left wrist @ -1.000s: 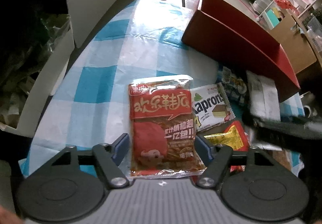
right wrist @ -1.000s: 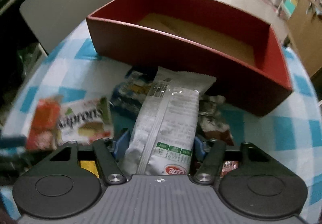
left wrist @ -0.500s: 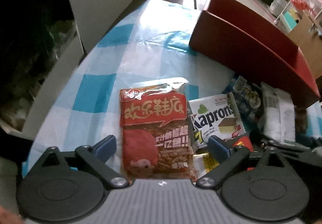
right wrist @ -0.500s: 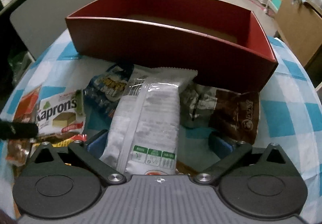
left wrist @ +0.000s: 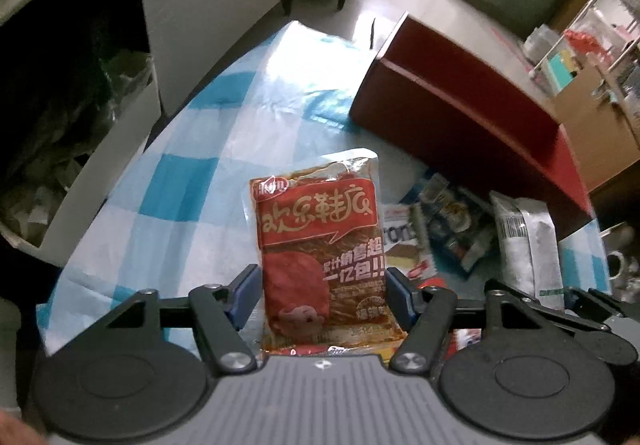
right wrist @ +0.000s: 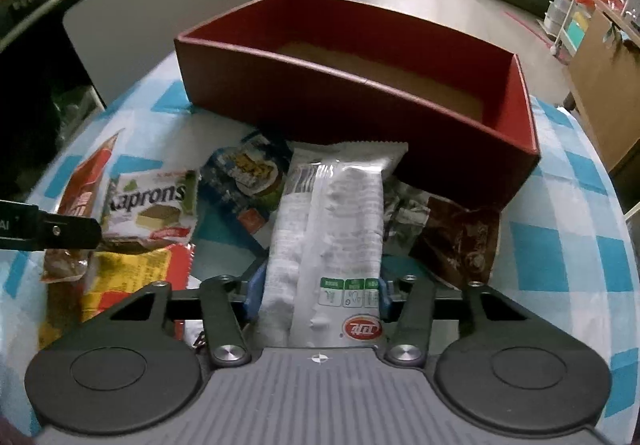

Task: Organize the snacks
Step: 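Carry both held packs over the red box with both tools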

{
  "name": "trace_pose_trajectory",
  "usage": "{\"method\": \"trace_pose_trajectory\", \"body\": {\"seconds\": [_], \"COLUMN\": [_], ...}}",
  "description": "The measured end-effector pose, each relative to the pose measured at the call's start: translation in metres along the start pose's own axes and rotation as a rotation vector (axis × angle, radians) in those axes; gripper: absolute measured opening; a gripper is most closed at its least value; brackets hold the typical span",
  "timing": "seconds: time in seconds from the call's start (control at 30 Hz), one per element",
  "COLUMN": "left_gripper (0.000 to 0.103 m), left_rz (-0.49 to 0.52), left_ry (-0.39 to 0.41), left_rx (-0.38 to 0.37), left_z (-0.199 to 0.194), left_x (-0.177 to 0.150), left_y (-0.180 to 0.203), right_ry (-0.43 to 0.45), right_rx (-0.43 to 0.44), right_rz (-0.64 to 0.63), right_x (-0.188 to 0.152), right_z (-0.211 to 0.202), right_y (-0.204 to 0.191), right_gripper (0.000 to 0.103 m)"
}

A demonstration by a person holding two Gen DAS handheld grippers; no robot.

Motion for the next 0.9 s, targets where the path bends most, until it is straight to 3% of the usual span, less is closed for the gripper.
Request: {"method": "trace_pose_trajectory", "body": {"seconds": [0.3,0.67,0.9], "left_gripper": [0.060,0.060,0.060], "left_rz": [0.042,0.113,0.155], "left_ry": [0.063,0.141,0.192], "left_rx": [-0.056,-0.057,-0.055], "left_z": [-0.009,-0.010,-0.008], "left_x": [0.013,0.036,0.059], "left_y": [0.032,0.065,0.080], "right_ry": [0.072,0.116,0.174], "right_rx": [0.047,0.074,0.090], "right_rz": [0.091,0.122,0.140], "right_x": [0.006,0.014,0.037], "right_z": [-0.027,-0.039,-0.047], "right_y": [0.019,0.028,0.032], "right_gripper": [0.058,0.058,0.058]}}
Point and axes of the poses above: each gripper's, at about its wrist camera, not at the fingertips, and z roughly the way its jaws point, y to its right, x to its top, the point moved 7 cm from there along z, roughly the way its jaws point, and after that the axes turned 1 degree about y, right-handed, at the moved point
